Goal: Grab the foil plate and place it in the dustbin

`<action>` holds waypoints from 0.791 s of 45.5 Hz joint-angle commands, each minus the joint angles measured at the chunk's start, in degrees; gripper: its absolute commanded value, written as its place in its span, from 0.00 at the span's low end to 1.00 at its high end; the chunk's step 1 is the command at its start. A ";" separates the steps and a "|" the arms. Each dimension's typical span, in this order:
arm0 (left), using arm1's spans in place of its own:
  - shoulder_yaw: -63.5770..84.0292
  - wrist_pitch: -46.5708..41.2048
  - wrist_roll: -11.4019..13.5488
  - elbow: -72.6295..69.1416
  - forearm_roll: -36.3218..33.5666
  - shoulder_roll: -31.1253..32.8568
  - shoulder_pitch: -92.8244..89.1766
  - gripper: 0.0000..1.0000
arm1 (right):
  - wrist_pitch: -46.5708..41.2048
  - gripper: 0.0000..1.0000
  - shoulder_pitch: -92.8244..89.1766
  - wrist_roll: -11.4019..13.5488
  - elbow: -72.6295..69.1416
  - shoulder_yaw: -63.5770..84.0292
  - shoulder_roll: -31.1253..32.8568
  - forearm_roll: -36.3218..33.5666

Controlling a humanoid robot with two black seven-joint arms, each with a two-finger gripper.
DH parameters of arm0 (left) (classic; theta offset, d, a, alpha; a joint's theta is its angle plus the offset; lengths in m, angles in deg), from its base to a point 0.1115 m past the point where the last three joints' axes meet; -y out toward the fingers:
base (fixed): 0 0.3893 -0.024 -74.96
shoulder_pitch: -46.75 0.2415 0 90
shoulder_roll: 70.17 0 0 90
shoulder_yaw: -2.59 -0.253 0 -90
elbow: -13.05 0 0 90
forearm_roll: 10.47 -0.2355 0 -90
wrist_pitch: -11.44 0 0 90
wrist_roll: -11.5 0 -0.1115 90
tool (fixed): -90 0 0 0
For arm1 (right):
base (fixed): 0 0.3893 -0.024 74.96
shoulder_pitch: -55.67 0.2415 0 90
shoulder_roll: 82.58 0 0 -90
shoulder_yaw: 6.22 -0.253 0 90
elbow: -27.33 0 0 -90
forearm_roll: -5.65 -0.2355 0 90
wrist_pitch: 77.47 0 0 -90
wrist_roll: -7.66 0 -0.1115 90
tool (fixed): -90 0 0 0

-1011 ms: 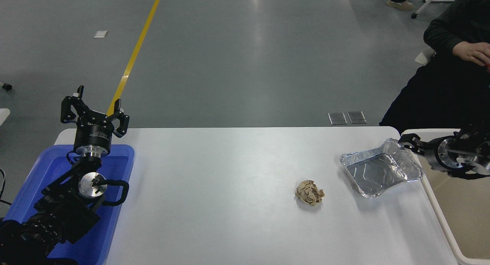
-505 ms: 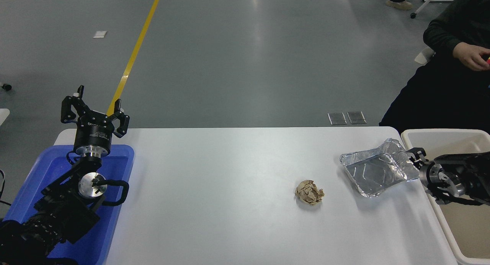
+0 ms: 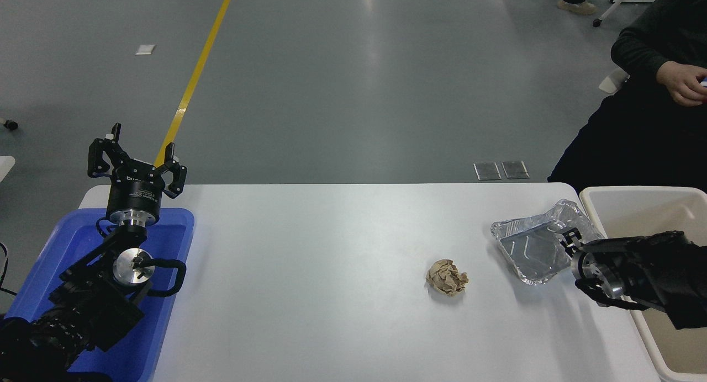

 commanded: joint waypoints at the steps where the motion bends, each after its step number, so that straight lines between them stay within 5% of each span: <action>1: 0.00 0.00 0.00 0.00 0.00 0.00 0.01 0.99 | 2.61 0.94 -0.93 0.00 2.41 -0.17 -1.66 1.45; 16: 0.00 0.00 0.00 0.00 0.00 0.00 0.01 0.99 | 2.79 0.68 -2.07 0.09 4.09 0.09 -1.66 5.66; 36: 0.00 0.00 0.00 0.00 0.00 0.00 0.01 0.99 | 2.52 0.71 -5.41 0.09 10.68 5.28 -4.12 16.39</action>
